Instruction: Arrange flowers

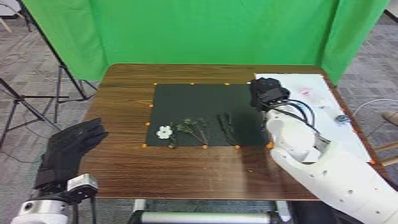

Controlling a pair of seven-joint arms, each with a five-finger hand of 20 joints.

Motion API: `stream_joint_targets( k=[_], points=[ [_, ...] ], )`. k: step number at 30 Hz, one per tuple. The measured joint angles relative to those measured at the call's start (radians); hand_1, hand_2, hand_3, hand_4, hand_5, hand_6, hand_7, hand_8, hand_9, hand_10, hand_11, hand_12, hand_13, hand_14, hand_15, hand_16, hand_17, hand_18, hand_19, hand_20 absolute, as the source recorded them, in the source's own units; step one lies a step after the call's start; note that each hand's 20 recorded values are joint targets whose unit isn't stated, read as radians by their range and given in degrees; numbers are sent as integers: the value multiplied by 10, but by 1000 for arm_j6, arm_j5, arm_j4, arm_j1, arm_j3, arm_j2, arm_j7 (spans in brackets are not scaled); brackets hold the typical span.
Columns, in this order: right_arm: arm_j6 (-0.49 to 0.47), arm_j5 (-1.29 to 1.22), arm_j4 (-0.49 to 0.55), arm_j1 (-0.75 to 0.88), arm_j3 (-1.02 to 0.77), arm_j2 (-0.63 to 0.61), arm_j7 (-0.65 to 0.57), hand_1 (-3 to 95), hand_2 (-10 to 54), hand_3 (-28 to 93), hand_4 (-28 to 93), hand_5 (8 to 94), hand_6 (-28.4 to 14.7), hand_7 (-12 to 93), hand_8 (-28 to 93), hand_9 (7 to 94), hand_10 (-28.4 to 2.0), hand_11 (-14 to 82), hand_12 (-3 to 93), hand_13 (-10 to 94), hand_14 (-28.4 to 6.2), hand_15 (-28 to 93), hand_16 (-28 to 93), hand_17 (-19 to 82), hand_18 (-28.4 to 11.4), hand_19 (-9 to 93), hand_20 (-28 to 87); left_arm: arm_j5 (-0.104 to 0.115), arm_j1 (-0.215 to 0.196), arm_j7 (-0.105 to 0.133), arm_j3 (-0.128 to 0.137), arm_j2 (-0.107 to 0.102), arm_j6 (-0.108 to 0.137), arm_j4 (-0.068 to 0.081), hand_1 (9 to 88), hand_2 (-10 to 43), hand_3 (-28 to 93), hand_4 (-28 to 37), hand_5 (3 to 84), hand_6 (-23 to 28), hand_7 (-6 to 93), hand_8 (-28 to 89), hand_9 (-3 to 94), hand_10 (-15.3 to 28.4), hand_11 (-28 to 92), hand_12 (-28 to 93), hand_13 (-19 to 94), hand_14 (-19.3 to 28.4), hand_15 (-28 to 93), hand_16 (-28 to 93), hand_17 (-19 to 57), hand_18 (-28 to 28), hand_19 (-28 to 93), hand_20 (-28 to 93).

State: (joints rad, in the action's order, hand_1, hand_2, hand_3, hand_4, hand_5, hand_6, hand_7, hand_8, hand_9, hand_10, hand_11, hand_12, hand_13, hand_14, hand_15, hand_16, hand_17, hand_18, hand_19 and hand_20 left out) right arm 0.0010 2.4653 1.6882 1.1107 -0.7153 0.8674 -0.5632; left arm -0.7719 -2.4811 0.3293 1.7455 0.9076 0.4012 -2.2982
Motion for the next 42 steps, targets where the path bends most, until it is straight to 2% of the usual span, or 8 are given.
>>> stream_joint_targets(
  k=[6,13,19,22,25,29,36,42],
  points=[
    [-5,2,-45,-114,78,157,25,595,-95,768,-283,751,-12,327,73,894,-63,125,369,831,-31,680,258,573,-145,932,375,-4,13,-9,9,-5,-10,3,278,57,830,-131,489,148,151,-88,403,219,351,98,276,279,579,-113,-94,215,562,150],
    [-47,64,-222,-108,30,424,105,584,-95,773,-283,743,-6,338,66,889,-62,127,369,824,-29,683,260,563,-144,932,382,-22,88,-42,-11,-4,-48,33,278,55,833,-126,491,148,150,-89,403,219,351,98,274,280,579,-113,-95,215,563,150],
    [-92,51,-232,-45,-4,572,99,549,-95,757,-283,719,-11,335,34,870,-69,113,351,800,-40,686,256,536,-150,932,363,-30,130,-55,-21,-4,-65,45,279,56,833,-126,492,150,150,-88,403,219,352,98,275,280,578,-114,-95,215,563,150],
    [-119,2,-227,-28,-6,607,87,528,-95,741,-283,697,-19,324,25,851,-75,108,346,789,-42,691,254,522,-151,932,359,-32,130,-56,-20,-4,-69,45,278,55,834,-125,492,149,150,-88,403,219,352,98,275,280,579,-113,-94,215,563,150],
    [-151,-58,-224,-18,-19,623,71,486,-95,732,-283,657,-26,322,13,777,-99,203,268,751,-50,711,247,495,-151,932,345,-32,130,-56,-20,-4,-71,46,279,55,834,-125,493,149,151,-88,403,219,352,98,276,280,578,-113,-94,215,563,150],
    [-156,-126,-225,-16,-24,628,19,451,-95,752,-283,627,-30,287,-9,727,-121,263,205,725,-57,720,234,475,-150,932,329,-36,135,-61,-19,-4,-78,50,279,55,834,-124,493,149,151,-88,403,219,352,98,275,279,579,-113,-94,215,563,150],
    [-127,-173,-238,-27,-18,646,-29,425,-95,783,-283,616,-31,278,-138,703,-129,274,170,711,-62,728,223,464,-150,932,322,-41,152,-72,-20,-9,-88,56,279,55,834,-123,493,149,150,-88,403,219,353,99,275,278,579,-113,-94,215,563,150],
    [-143,-152,-236,-30,-18,655,-26,419,-95,786,-283,606,-36,273,-136,684,-138,266,168,700,-67,731,224,458,-153,932,323,-42,159,-75,-21,-11,-91,57,279,55,834,-122,493,149,151,-88,403,219,353,98,275,279,579,-113,-94,215,563,150]
  ],
)
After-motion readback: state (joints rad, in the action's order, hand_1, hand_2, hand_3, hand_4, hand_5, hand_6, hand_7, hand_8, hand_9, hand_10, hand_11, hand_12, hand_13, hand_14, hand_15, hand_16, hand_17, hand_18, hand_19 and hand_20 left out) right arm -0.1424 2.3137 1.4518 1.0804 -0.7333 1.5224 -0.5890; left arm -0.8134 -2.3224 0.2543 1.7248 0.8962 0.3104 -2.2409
